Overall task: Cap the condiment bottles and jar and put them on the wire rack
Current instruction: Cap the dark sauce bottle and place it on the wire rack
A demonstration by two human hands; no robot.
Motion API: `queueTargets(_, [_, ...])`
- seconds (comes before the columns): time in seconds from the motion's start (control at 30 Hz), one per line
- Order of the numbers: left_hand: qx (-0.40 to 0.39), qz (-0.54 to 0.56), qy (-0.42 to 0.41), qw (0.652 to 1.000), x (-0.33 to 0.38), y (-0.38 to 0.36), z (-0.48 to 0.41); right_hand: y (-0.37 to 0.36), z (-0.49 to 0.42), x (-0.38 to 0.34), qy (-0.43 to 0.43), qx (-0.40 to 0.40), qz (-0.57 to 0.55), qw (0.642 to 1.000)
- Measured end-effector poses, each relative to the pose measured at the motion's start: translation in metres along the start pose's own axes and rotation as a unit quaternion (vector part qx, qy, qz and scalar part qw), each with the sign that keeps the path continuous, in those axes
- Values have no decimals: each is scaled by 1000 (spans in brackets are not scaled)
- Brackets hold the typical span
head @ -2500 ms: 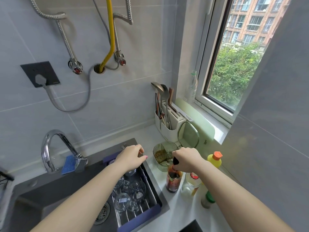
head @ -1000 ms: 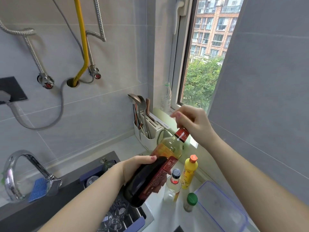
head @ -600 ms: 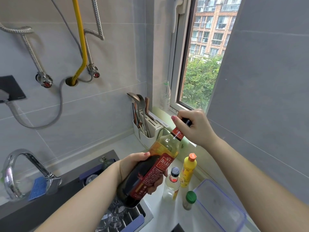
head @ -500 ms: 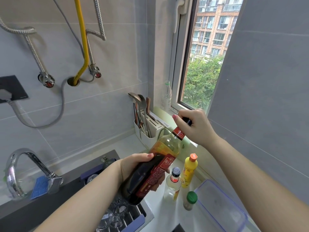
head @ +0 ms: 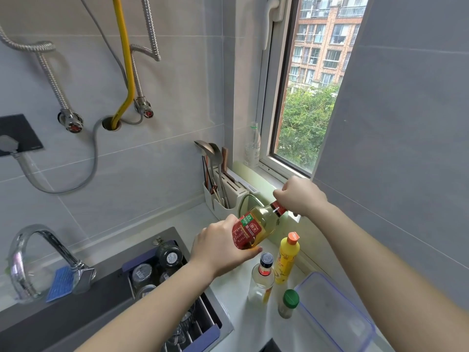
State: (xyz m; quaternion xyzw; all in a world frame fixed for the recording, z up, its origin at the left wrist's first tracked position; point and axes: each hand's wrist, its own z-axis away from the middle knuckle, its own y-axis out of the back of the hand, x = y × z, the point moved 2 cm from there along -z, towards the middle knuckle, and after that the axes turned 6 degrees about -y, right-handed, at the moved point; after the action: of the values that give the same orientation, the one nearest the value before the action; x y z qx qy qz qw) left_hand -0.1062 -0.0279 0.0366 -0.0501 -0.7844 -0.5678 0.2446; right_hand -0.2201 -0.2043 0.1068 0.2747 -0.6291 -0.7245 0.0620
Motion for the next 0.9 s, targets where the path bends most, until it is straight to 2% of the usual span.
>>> queueTargets(0.13, [25, -44, 8, 999, 1, -6, 4, -5, 0, 0, -54, -54, -38, 996])
queueTargets(0.3, [17, -28, 35, 999, -1, -9, 5, -7, -1, 0, -33, -60, -56, 996])
queueTargets(0.37, [-8, 24, 50, 998, -4, -8, 2, -6, -1, -1, -5, -67, -119, 991])
queueTargets(0.47, [-53, 193, 86, 976, -9, -3, -1, 5, 4, -4, 55, -30, -233, 970])
queueTargets(0.53, [-95, 337, 100, 931, -9, 2, -3, 11, 8, -5, 107, 3, -316, 943])
queueTargets(0.63, [-195, 509, 129, 828, -10, 8, -3, 16, 12, -7, 172, 27, -360, 917])
queueTargets(0.7, [-264, 551, 127, 781, -13, 10, -4, 17, 13, -10, 208, 37, -355, 911])
queueTargets(0.83, [-411, 653, 90, 630, -13, 8, 1, 22, 23, -18, 318, 96, -316, 889])
queueTargets(0.9, [-458, 677, 45, 575, -12, 8, 4, 23, 31, -23, 377, 130, -282, 872])
